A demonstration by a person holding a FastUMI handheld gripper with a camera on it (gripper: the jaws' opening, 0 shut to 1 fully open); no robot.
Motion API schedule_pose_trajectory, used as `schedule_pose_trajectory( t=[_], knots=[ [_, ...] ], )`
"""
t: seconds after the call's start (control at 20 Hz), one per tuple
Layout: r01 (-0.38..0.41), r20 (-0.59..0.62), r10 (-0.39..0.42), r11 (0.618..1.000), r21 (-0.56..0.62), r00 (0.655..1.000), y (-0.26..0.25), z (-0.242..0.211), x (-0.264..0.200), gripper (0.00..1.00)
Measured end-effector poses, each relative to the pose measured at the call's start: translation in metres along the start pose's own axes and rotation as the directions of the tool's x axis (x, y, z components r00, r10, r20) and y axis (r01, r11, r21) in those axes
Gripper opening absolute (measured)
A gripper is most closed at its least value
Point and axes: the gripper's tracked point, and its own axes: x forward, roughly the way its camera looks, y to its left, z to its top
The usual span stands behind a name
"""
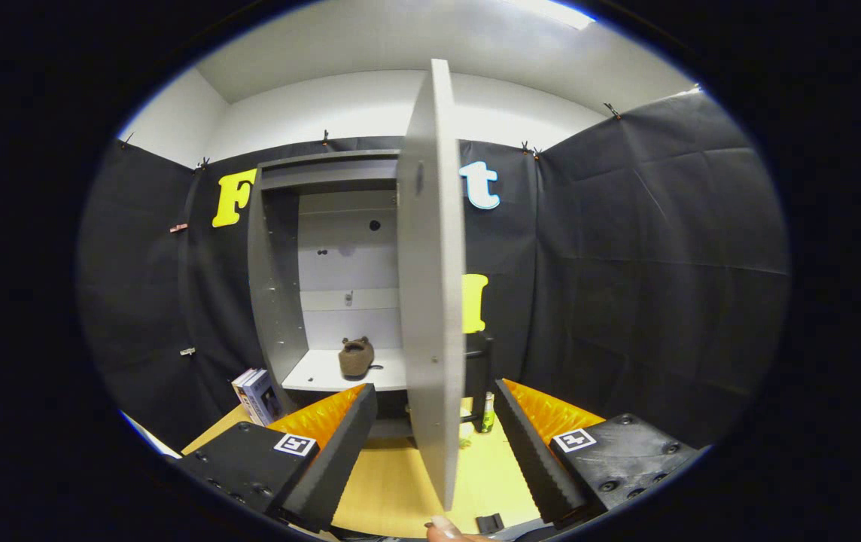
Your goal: Open the shoe cabinet door, grab the shoes and put them into the shoe cabinet, then close the shoe cabinet door.
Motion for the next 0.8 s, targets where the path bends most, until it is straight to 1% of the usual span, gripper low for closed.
schedule_pose_trajectory(
  t=[0.2,0.35,0.65,0.8],
  knots=[
    [0.029,-0.023,-0.028,0.999,0.023,0.999,-0.049,-0.005,0.019,0.98],
    [0.03,-0.043,-0.028,0.999,0.042,0.999,-0.072,-0.012,0.036,0.97],
    [0.007,-0.052,-0.004,0.998,0.055,0.999,-0.093,-0.014,0.071,0.97],
    [-0.015,-0.068,0.018,0.999,0.051,0.998,-0.092,-0.018,0.084,0.97]
  ],
)
